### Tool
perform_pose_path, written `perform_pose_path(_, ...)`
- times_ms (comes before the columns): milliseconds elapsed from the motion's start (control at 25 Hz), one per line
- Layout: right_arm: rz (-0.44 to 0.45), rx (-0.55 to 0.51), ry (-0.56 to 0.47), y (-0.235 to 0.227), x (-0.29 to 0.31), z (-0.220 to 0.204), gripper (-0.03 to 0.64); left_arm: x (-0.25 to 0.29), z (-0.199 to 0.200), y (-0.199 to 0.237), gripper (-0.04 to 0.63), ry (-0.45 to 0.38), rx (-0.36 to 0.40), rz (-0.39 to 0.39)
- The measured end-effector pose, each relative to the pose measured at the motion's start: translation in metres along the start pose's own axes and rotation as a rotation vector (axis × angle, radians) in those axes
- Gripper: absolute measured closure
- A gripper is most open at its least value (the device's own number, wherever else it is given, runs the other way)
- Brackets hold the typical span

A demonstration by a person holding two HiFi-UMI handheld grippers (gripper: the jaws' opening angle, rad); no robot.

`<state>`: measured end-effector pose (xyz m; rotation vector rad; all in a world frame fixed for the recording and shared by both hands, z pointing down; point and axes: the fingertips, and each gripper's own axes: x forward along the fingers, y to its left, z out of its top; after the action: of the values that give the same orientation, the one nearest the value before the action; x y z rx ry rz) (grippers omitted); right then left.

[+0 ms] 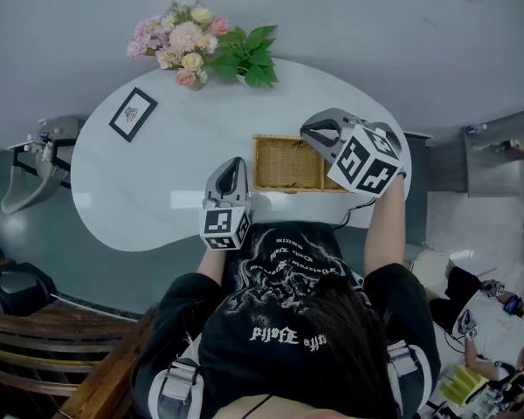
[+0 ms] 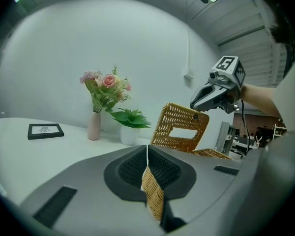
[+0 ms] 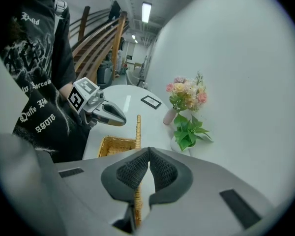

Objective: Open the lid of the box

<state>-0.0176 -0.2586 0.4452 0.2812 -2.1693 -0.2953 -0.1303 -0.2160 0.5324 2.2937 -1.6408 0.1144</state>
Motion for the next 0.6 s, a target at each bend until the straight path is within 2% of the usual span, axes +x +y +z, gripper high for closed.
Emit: perform_pose_path(600,-0.097,-0.018,-0.007,-0.027,0.004,-0.004,0.584,-0.001,-0.005,0.000,0.569,0.007,-0.006,0.003)
